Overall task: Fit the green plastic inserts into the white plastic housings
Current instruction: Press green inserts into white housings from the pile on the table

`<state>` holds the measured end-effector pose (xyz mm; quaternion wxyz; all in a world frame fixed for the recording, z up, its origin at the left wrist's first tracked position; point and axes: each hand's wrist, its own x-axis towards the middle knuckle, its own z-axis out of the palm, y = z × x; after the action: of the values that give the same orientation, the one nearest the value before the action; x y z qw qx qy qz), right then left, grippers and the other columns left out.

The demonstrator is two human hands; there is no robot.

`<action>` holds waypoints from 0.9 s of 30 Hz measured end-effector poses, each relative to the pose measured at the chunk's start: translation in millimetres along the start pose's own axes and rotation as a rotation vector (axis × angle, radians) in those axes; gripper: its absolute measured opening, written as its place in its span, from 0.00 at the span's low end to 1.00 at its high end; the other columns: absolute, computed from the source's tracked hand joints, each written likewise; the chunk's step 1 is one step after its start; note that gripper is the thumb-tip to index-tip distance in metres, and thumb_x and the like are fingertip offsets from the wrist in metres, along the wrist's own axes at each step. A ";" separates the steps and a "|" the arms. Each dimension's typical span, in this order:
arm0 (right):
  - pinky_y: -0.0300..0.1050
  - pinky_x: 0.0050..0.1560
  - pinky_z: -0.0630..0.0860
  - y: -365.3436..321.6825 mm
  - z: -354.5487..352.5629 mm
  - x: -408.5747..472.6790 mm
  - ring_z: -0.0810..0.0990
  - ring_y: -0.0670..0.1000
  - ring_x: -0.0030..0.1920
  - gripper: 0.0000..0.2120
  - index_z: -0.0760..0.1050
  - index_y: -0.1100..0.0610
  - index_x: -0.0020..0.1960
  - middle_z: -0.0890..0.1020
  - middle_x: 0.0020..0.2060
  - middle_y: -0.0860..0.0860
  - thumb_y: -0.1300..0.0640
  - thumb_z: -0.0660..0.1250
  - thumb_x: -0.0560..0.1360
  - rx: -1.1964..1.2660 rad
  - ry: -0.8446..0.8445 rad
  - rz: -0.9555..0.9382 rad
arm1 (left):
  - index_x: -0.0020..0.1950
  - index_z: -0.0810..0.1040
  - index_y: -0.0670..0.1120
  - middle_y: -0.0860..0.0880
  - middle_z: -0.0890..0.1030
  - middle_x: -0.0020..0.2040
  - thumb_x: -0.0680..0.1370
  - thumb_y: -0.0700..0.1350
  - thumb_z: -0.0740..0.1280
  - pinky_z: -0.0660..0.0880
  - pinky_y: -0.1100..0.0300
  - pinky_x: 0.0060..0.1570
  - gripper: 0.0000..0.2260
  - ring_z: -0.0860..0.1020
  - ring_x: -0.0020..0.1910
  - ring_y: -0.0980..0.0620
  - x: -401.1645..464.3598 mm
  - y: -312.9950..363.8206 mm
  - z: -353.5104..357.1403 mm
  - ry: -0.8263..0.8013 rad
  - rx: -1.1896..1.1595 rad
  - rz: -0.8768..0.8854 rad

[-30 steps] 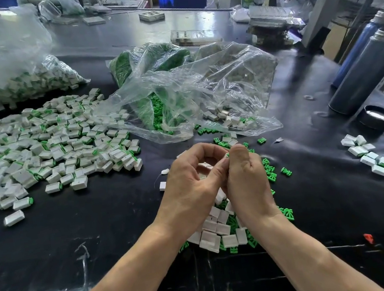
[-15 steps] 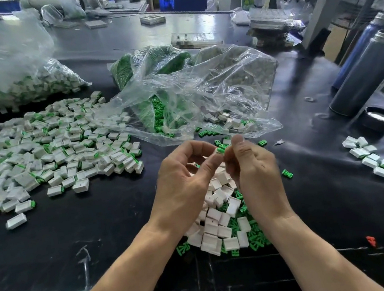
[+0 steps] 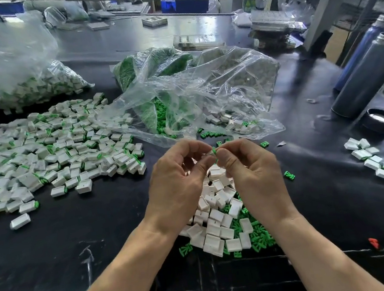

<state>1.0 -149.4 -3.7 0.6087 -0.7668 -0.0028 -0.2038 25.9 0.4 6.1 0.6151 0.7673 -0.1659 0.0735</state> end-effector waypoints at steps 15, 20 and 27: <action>0.48 0.33 0.74 10.4 -15.1 8.4 0.73 0.46 0.30 0.04 0.82 0.49 0.48 0.79 0.29 0.45 0.52 0.71 0.81 -0.094 0.208 0.156 | 0.53 0.87 0.48 0.45 0.85 0.52 0.76 0.44 0.76 0.76 0.44 0.57 0.06 0.81 0.53 0.43 33.8 -26.1 -70.1 0.377 0.796 -0.058; 0.42 0.37 0.72 14.6 -25.2 14.1 0.75 0.42 0.31 0.08 0.82 0.52 0.47 0.81 0.30 0.42 0.49 0.69 0.82 -0.138 0.272 0.174 | 0.59 0.84 0.47 0.42 0.81 0.57 0.77 0.43 0.74 0.73 0.42 0.62 0.10 0.77 0.59 0.39 34.4 -27.0 -72.9 0.406 0.865 -0.091; 0.51 0.48 0.81 16.4 -39.2 20.4 0.82 0.49 0.42 0.05 0.82 0.50 0.47 0.84 0.38 0.44 0.52 0.70 0.81 -0.473 0.195 0.246 | 0.52 0.85 0.50 0.54 0.81 0.49 0.78 0.42 0.73 0.78 0.47 0.57 0.05 0.79 0.50 0.52 24.8 -23.6 -43.0 0.106 0.635 -0.021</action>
<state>11.7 -195.2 -5.7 0.4306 -0.8588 0.1966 -0.1961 61.1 42.4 2.3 0.3534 0.9176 -0.0947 0.1551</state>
